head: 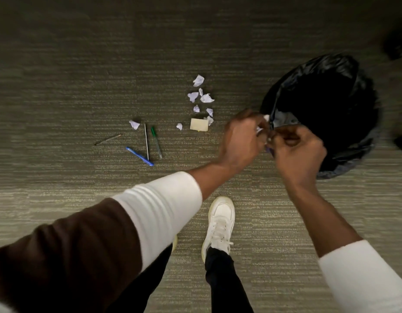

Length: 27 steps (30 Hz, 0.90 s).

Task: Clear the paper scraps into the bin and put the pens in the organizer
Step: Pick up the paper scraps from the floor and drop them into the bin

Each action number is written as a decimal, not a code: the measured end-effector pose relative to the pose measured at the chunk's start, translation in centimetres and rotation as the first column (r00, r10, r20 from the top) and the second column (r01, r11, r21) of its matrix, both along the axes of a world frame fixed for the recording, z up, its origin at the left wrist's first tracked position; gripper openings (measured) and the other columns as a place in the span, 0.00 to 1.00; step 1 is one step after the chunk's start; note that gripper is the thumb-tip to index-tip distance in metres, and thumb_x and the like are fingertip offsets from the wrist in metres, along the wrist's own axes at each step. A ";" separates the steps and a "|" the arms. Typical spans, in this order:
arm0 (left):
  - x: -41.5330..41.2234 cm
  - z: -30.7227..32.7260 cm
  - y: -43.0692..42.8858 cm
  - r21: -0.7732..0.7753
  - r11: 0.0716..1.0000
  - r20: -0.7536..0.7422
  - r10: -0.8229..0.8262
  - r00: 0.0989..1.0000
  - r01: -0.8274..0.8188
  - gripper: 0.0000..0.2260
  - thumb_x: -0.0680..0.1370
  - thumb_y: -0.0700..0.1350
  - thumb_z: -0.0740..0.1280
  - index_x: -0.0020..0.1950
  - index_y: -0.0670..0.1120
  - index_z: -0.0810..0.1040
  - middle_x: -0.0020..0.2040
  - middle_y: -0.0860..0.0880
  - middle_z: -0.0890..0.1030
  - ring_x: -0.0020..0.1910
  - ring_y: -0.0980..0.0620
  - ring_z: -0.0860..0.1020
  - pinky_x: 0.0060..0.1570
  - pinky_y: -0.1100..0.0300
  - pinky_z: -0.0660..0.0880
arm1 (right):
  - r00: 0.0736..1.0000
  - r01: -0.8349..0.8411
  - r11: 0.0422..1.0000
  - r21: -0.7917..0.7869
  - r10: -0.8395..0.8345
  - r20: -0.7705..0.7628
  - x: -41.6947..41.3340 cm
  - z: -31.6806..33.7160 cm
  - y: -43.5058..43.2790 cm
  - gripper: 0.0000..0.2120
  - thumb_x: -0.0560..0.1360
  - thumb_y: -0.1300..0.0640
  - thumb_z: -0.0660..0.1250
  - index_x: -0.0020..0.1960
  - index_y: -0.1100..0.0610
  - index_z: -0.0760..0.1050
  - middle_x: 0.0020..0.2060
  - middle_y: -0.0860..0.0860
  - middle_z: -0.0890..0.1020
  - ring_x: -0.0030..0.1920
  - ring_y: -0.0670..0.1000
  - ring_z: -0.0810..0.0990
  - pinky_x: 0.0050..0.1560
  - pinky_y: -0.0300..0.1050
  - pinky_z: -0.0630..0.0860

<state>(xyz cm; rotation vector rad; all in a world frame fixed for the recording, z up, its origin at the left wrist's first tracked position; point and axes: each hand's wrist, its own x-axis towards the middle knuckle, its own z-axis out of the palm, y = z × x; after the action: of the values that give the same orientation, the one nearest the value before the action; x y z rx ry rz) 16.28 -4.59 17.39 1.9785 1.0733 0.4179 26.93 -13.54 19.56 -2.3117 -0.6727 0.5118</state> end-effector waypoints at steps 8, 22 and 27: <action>8.4 0.7 -2.6 -0.074 0.997 0.034 -0.007 0.999 0.010 0.06 0.77 0.43 0.75 0.50 0.41 0.84 0.52 0.42 0.83 0.49 0.43 0.83 0.48 0.52 0.81 | 0.968 0.250 0.962 -0.115 -0.249 0.018 6.7 0.1 -1.9 0.15 0.74 0.54 0.73 0.60 0.54 0.85 0.44 0.52 0.87 0.46 0.49 0.85 0.43 0.34 0.76; -1.2 -2.0 0.6 -0.048 0.994 -0.054 0.096 0.994 -0.099 0.08 0.76 0.47 0.66 0.47 0.47 0.84 0.46 0.48 0.86 0.45 0.45 0.82 0.44 0.54 0.79 | 0.981 0.067 0.990 0.121 -0.044 -0.190 -0.7 -1.7 1.2 0.11 0.74 0.65 0.67 0.52 0.57 0.84 0.41 0.53 0.88 0.37 0.53 0.89 0.40 0.60 0.87; -7.9 -5.9 3.4 -0.105 0.986 -0.333 0.090 0.939 -0.131 0.08 0.80 0.50 0.66 0.48 0.49 0.84 0.47 0.48 0.86 0.46 0.45 0.84 0.45 0.54 0.81 | 0.955 -0.236 0.972 0.004 0.232 -0.187 -5.1 -5.3 4.2 0.09 0.71 0.58 0.69 0.51 0.51 0.82 0.39 0.49 0.87 0.39 0.50 0.88 0.44 0.57 0.86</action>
<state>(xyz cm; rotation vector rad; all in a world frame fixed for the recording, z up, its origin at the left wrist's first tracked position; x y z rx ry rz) 8.34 -1.19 11.53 1.9207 1.3889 0.0742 21.81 -9.31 14.27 -2.1780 -0.8573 0.8356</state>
